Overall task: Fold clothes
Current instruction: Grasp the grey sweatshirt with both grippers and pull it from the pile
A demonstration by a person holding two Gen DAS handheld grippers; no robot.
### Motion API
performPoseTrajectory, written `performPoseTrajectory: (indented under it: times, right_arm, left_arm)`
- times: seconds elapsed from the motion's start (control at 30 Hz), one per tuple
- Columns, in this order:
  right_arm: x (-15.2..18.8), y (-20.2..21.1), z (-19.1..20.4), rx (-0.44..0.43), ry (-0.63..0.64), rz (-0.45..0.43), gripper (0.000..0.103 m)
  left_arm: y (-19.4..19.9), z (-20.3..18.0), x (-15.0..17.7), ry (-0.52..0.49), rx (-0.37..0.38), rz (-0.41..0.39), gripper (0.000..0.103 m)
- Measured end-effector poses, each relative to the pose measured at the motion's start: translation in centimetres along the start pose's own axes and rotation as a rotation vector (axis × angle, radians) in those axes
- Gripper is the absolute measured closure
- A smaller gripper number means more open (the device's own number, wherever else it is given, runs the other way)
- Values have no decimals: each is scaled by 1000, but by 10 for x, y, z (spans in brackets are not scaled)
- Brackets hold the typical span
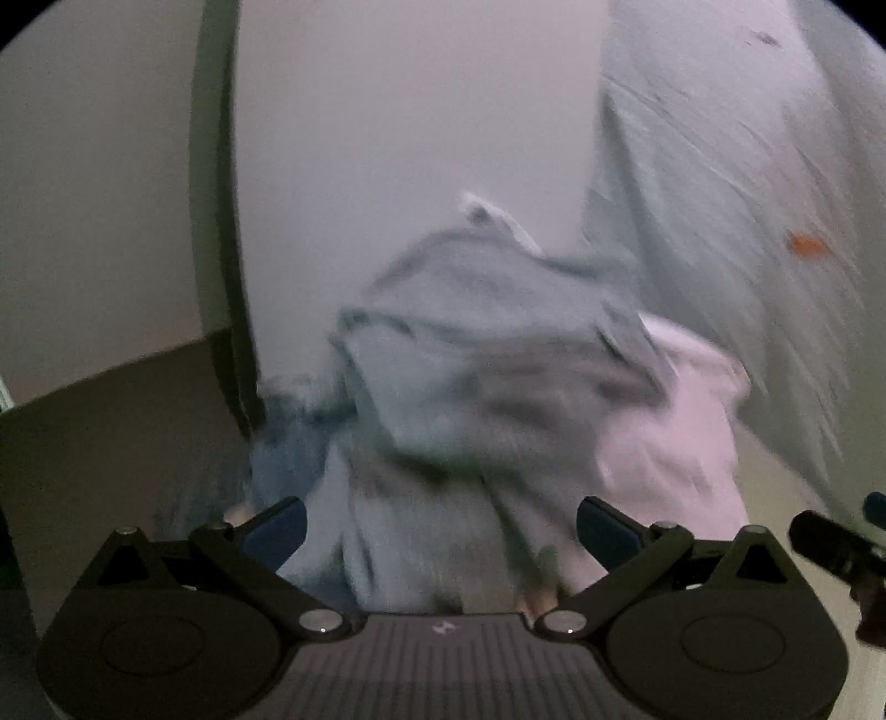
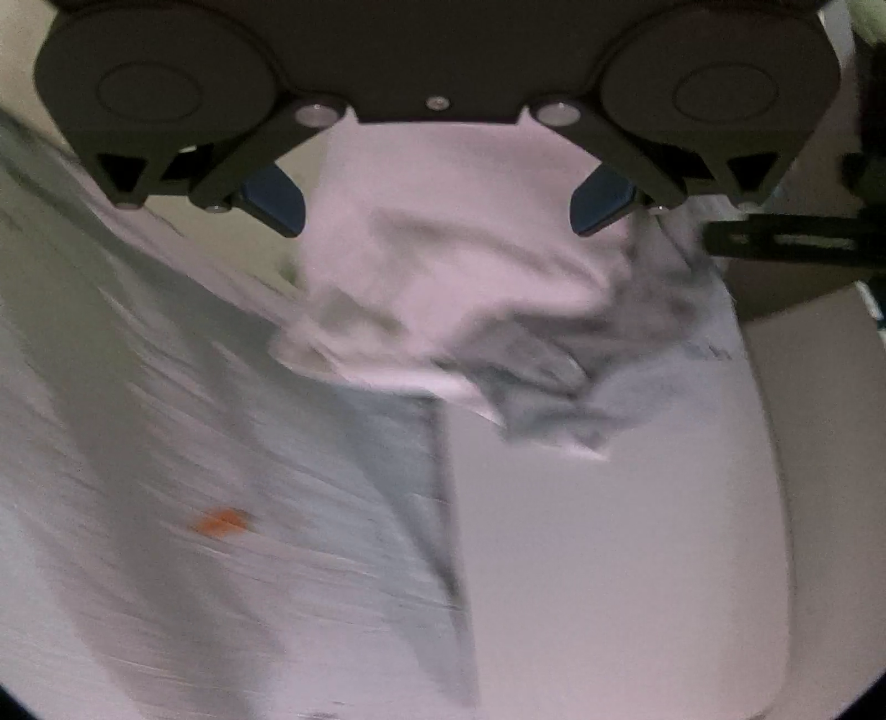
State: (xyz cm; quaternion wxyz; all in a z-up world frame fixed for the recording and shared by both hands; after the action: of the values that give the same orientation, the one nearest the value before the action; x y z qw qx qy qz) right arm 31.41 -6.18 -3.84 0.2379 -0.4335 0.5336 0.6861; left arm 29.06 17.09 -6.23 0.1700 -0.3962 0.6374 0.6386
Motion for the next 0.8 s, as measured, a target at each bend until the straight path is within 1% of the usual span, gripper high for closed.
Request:
performPoseTrajectory:
  times: [0.03, 0.1, 0.13, 0.2, 0.23, 0.27, 0.3, 0.33, 0.37, 0.4, 0.43, 0.47, 0.5, 0.53, 0.57, 0.6, 0.7, 0.8]
  right_arm:
    - [-12, -14, 7, -42, 17, -14, 0]
    - [-30, -40, 18, -92, 44, -35, 1]
    - [-37, -55, 23, -123, 60, -41, 5]
    - [-41, -80, 29, -164, 84, -30, 9]
    - [-40, -92, 31, -177, 94, -11, 10]
    - [-39, -104, 33, -189, 103, 9, 15]
    - [-38, -116, 35, -201, 113, 29, 24]
    - [-36, -123, 35, -232, 101, 43, 38]
    - [-33, -130, 35, -264, 86, 56, 45]
    - [-32, -129, 34, -288, 60, 45, 58]
    - [-31, -127, 32, -311, 32, 33, 65]
    - [-31, -122, 31, -306, 38, 11, 85]
    - [-32, -118, 30, -298, 48, -11, 91]
    - [-32, -111, 29, -303, 51, -29, 94]
    - [-31, -105, 27, -310, 54, -47, 95]
    - [-32, -94, 25, -310, 51, -64, 96]
    - [-30, -59, 18, -292, 37, -115, 97]
    - [-21, -9, 3, -264, -8, -169, 98]
  left_arm:
    - [-9, 3, -10, 20, -5, -10, 1]
    - [-28, 6, -25, 42, -12, -21, 4]
    - [-36, 7, -29, 52, -14, -19, 5]
    - [-52, 7, -37, 76, -17, -13, 12]
    - [-56, 5, -38, 78, -3, -12, 14]
    - [-60, 3, -40, 78, 12, -13, 21]
    - [-62, 0, -40, 81, 20, -16, 31]
    - [-63, -4, -41, 84, 28, -20, 37]
    - [-64, -7, -41, 86, 37, -23, 50]
    - [-65, -10, -42, 89, 45, -27, 61]
    - [-63, -14, -42, 74, 47, -32, 66]
    - [-60, -19, -41, 57, 48, -36, 74]
    - [-54, -24, -41, 21, 36, -47, 79]
    - [-46, -28, -41, 1, 40, -58, 87]
    - [-39, -32, -40, -18, 45, -70, 89]
    - [-31, -36, -39, -37, 50, -81, 90]
    - [7, -45, -37, -24, 130, -112, 91]
    - [50, -59, -29, -47, 208, -132, 91]
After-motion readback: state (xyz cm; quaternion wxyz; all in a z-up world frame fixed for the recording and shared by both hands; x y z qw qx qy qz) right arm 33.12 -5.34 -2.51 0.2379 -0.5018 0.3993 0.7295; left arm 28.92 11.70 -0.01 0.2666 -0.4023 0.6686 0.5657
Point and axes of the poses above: each gripper's, at about its wrist camera, not at the fingertips, and y roughly against the way its jaws point, z to its left, x to its underside, the point moved 6 cm from there along -y, roughly the way its jaws point, and after that the axes turned 1 degree about -y, right-handed, at the moved point
